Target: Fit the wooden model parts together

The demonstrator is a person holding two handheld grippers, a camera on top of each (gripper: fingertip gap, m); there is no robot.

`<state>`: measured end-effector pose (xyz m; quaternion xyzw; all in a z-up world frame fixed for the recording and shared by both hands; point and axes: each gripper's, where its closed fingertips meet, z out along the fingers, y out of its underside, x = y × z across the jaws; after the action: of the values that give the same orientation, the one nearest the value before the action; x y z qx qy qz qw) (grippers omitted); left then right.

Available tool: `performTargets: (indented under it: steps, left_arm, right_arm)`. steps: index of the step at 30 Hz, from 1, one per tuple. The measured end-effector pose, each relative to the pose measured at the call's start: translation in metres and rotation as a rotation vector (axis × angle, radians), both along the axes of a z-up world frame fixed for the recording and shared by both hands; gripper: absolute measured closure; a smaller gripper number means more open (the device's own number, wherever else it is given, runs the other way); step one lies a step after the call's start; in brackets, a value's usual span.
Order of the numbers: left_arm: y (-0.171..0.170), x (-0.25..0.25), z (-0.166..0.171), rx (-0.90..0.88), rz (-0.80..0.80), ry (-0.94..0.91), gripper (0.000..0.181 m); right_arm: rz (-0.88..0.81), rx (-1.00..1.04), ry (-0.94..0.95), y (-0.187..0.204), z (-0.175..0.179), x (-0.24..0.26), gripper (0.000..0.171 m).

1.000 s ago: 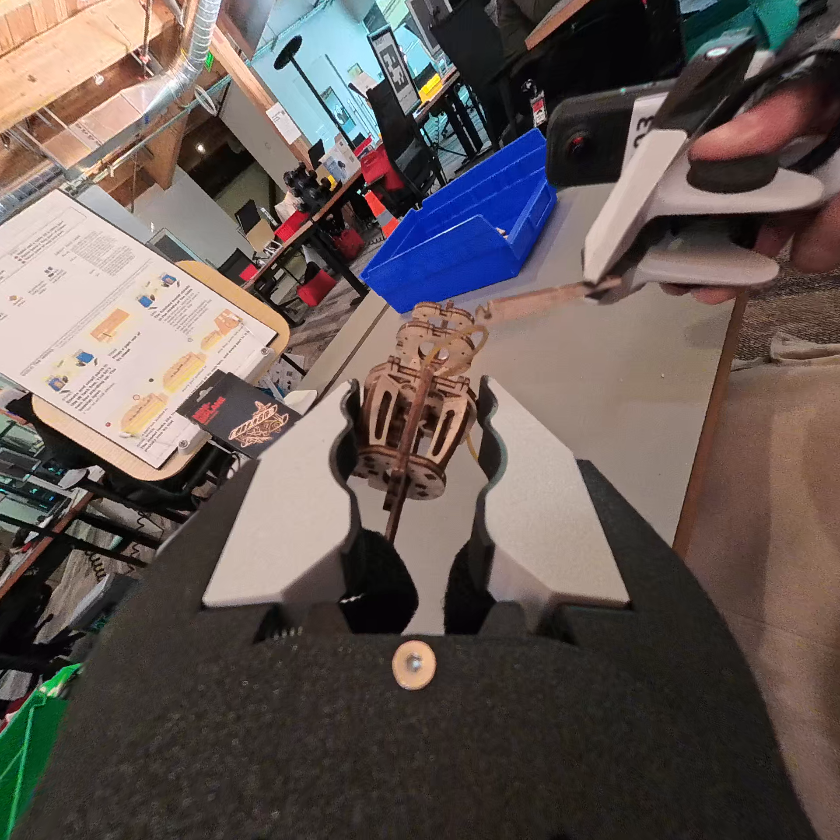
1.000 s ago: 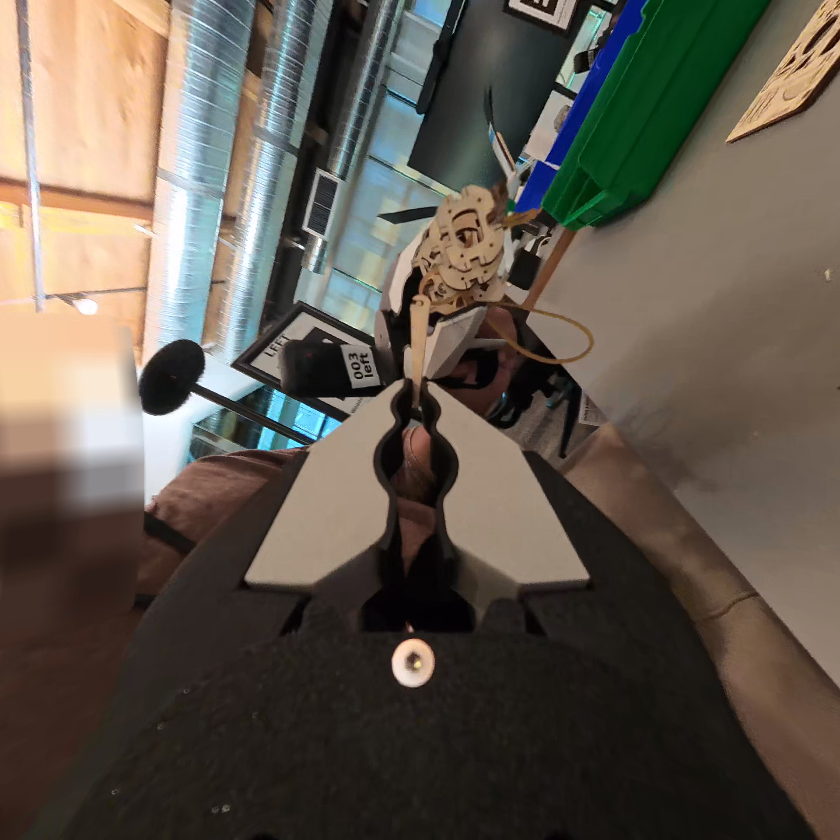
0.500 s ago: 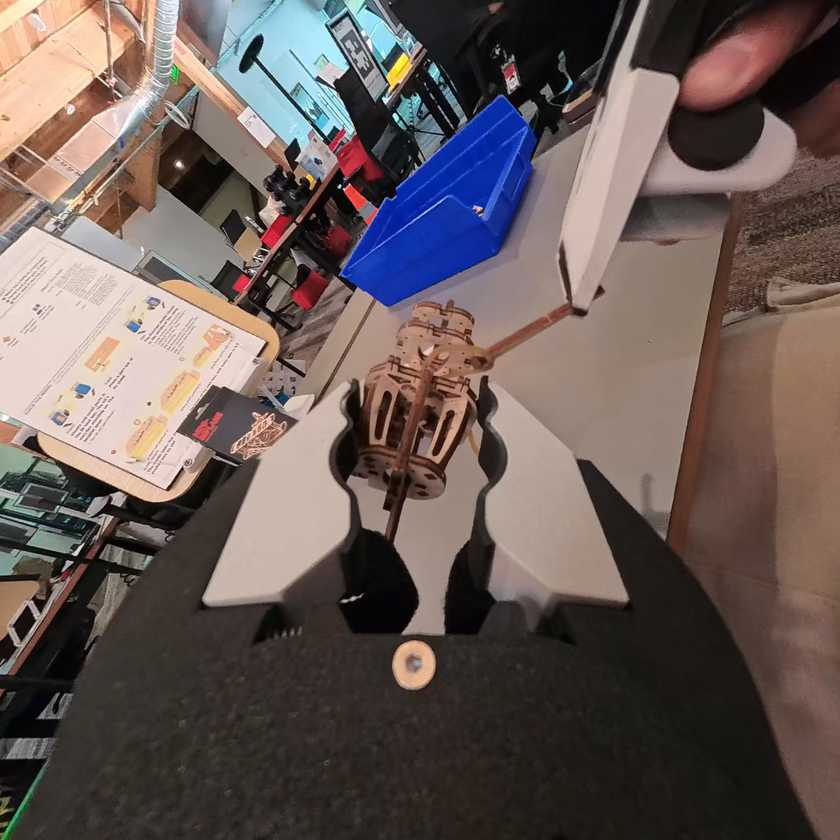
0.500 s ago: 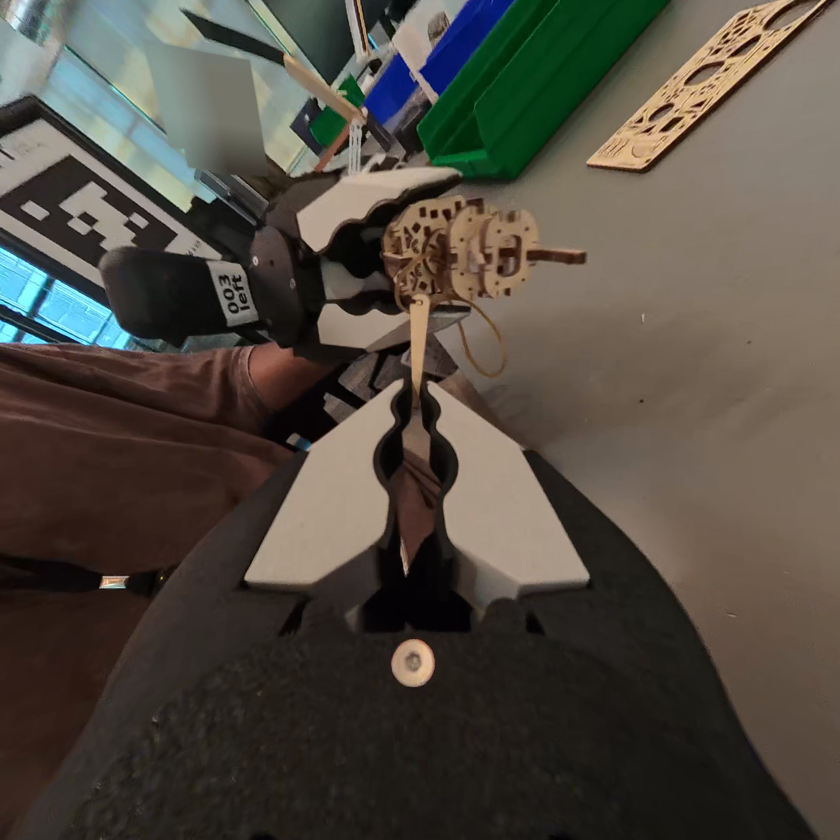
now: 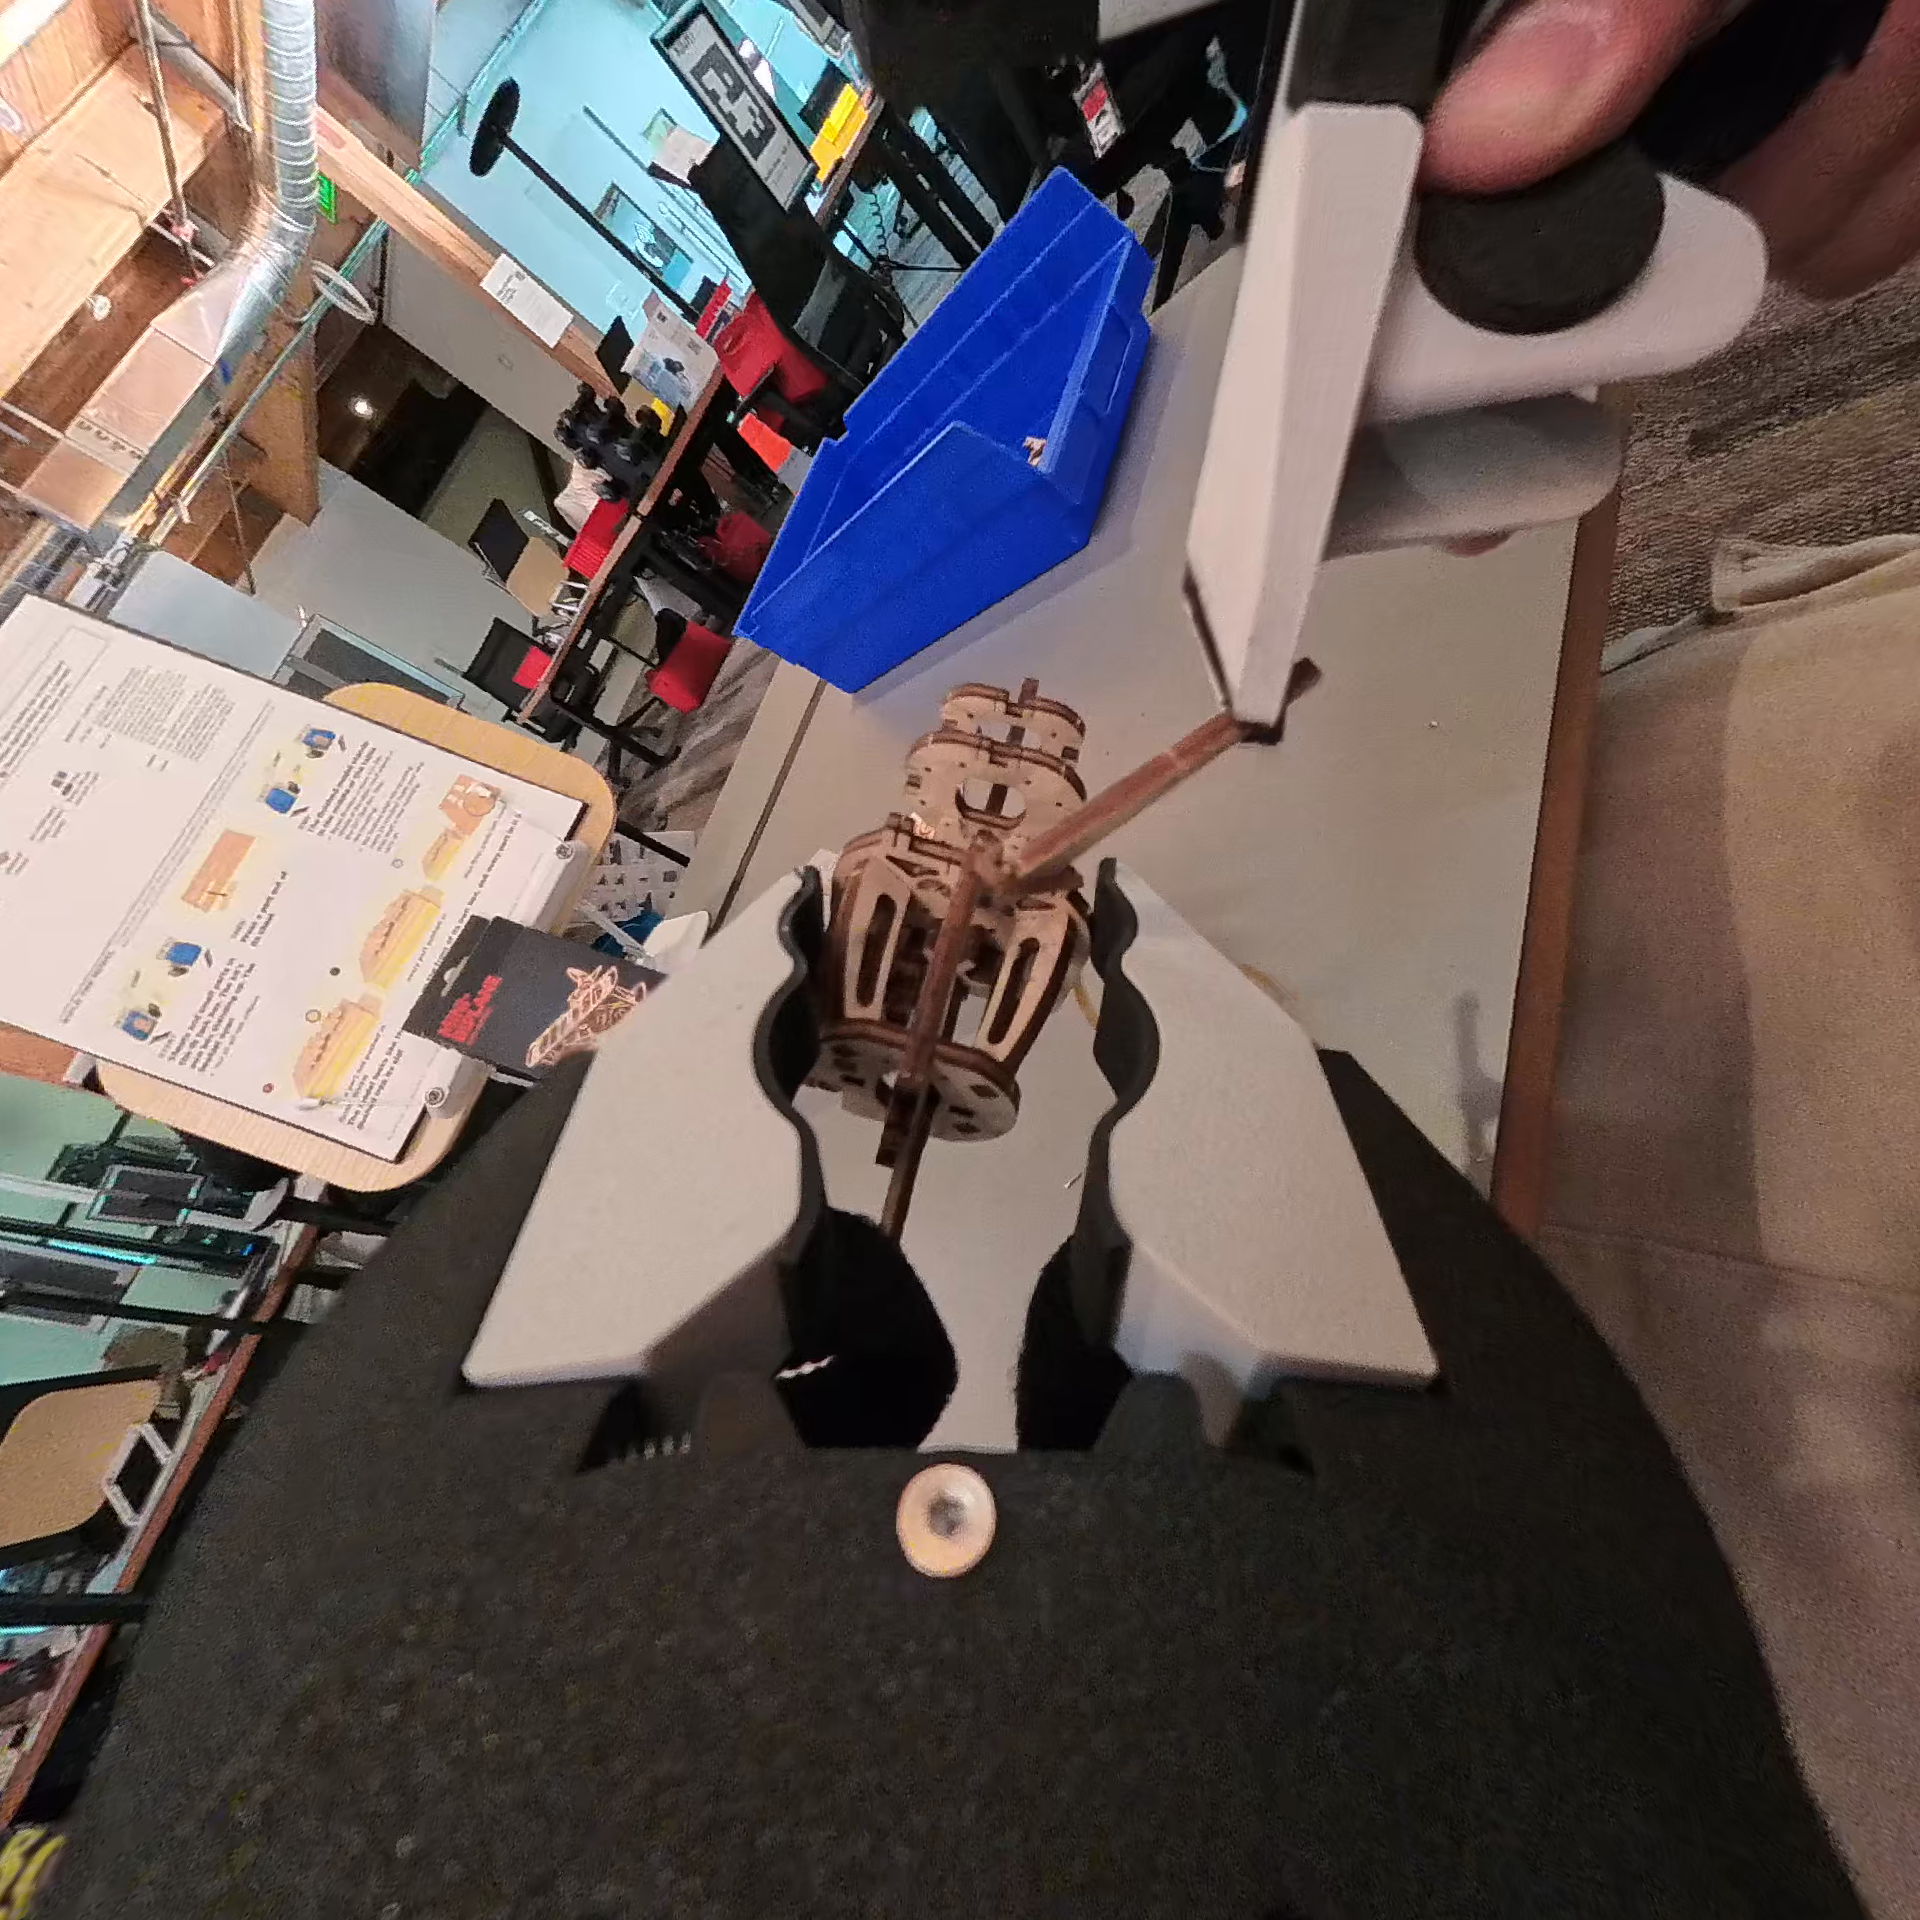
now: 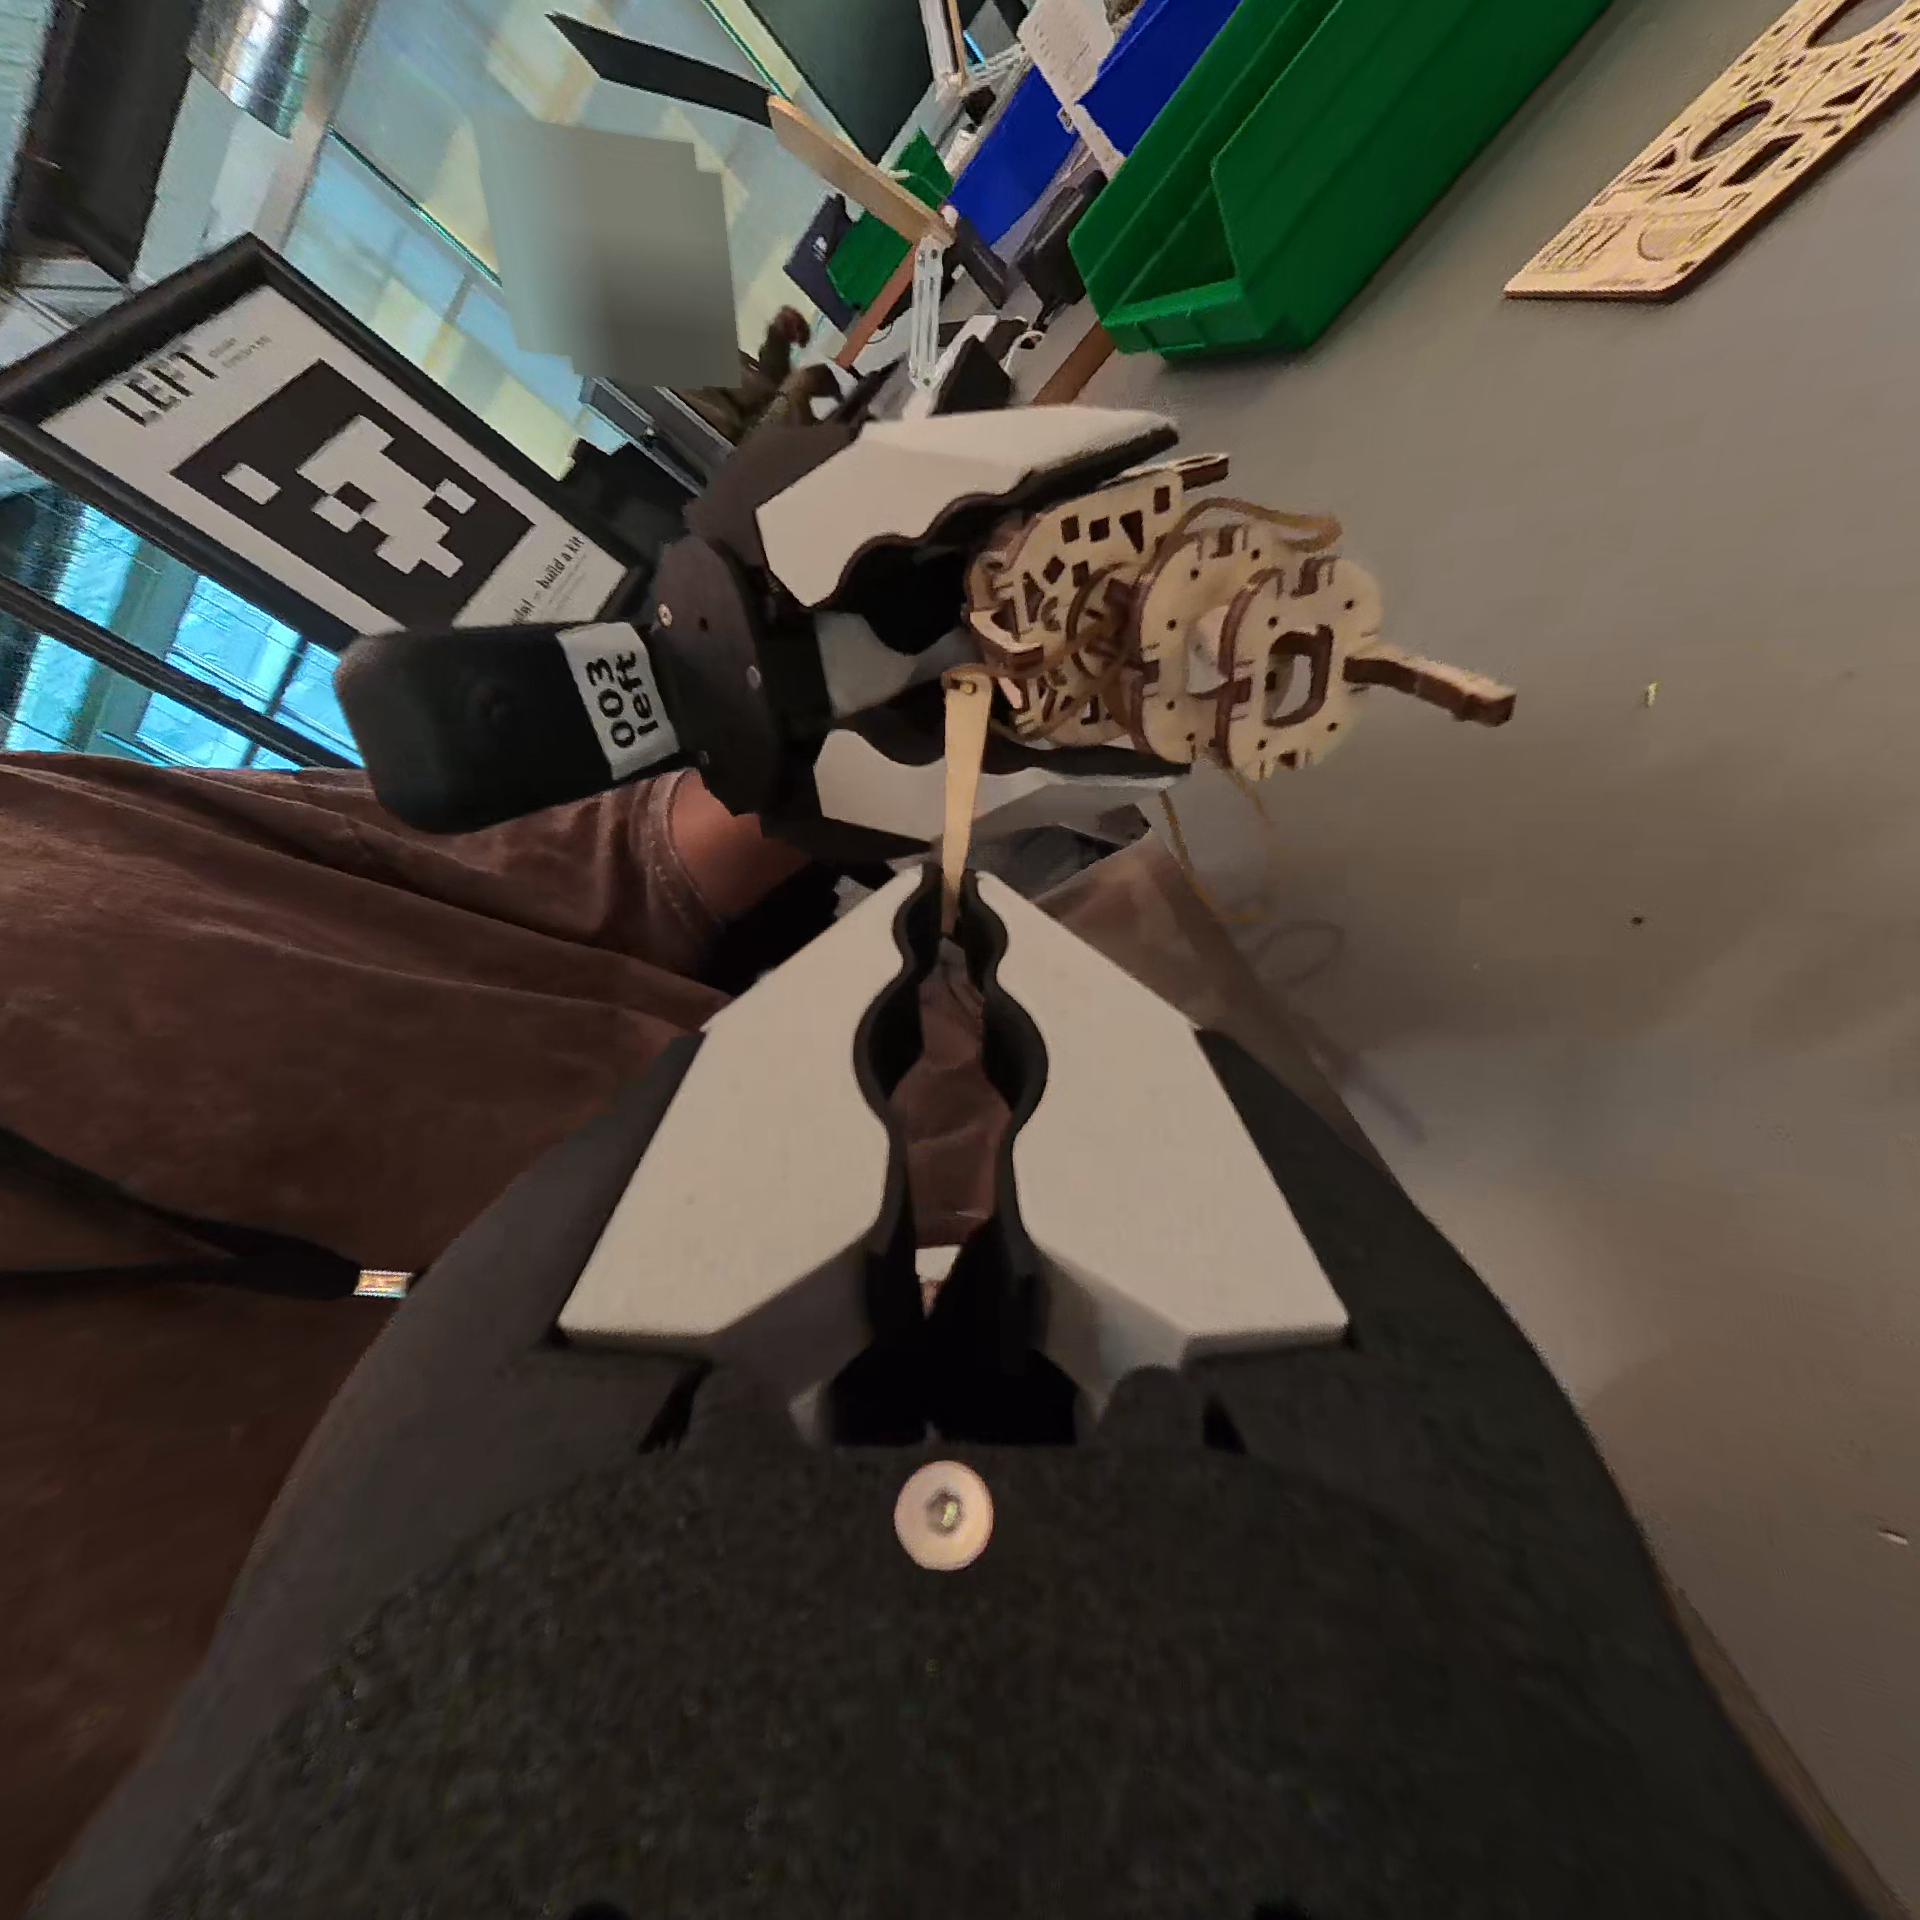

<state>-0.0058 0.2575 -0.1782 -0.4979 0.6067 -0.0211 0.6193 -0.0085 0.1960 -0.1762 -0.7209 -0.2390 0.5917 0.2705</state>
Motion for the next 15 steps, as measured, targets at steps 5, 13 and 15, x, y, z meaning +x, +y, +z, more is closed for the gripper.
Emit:
performTargets:
  steps: [5, 13, 15]
  left_arm:
    - [-0.003, 0.002, -0.001, -0.001, -0.007, 0.006, 0.132]
    - [0.002, -0.001, 0.002, -0.003, 0.017, -0.003, 0.132]
    - [0.001, -0.001, 0.001, -0.002, 0.015, -0.003, 0.132]
  right_arm:
    - [0.027, -0.108, 0.143, 0.0, 0.003, -0.002, 0.169]
    - [0.1, -0.25, 0.444, -0.001, 0.025, -0.001, 0.167]
    - [0.087, -0.299, 0.634, 0.005, 0.045, 0.011, 0.168]
